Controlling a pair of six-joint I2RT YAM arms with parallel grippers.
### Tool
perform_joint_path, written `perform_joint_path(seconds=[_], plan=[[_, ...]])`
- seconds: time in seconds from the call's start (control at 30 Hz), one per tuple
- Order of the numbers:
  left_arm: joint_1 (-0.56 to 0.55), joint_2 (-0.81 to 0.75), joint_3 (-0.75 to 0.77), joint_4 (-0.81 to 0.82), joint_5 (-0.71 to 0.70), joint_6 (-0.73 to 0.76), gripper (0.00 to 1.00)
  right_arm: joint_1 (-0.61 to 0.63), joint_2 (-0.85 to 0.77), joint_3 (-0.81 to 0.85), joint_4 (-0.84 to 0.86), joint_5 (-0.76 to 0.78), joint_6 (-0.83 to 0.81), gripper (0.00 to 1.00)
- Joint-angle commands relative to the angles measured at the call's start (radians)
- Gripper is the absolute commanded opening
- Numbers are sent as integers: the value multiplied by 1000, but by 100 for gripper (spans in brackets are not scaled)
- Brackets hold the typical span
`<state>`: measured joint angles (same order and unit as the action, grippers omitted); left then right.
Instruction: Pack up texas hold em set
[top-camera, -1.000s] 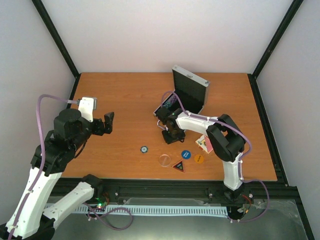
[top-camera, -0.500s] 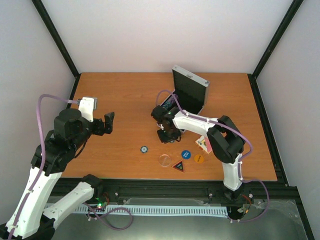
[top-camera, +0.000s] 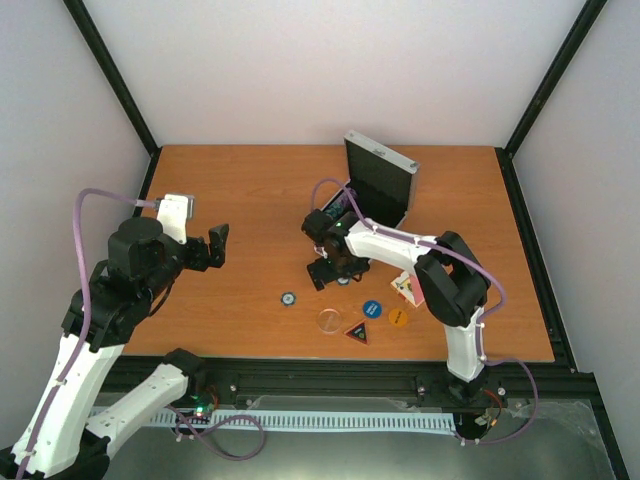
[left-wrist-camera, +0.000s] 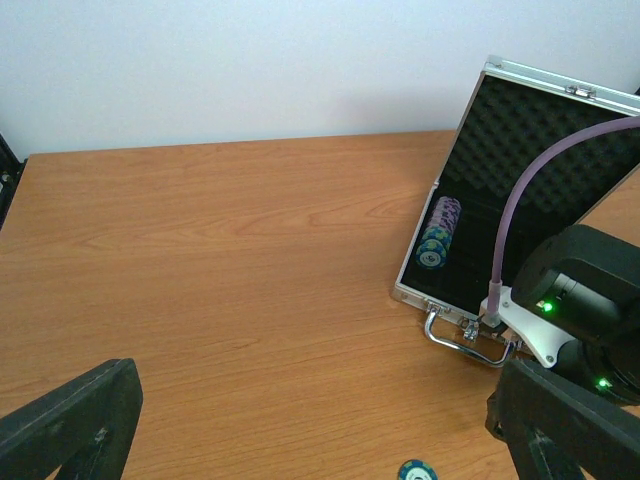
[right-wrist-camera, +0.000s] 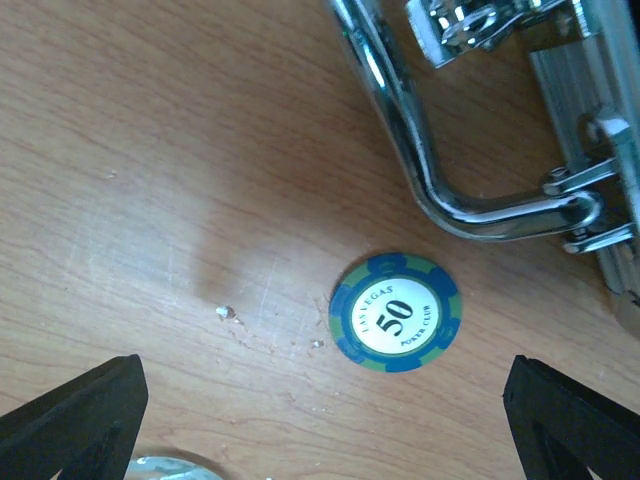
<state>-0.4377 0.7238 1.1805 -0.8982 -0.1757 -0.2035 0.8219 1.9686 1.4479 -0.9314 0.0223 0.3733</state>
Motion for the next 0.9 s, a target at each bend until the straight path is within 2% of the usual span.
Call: perform_joint_path(seconds=[0.0,0.23,0.57,0.87], plan=[[4,-6,-1,5,-2,6,100,-23,-4,23,-8,-2,-40,100],[4,-6,-1,4,-5,4,100,-59,47,36,0,-26,-82,100],[4,-12,-6,-3,-22,7,100,-61,88,27,9,-48,-96,95],[4,-19,-7,-5,-29,9,100,-63,95,-9,21,-63,-83,79]])
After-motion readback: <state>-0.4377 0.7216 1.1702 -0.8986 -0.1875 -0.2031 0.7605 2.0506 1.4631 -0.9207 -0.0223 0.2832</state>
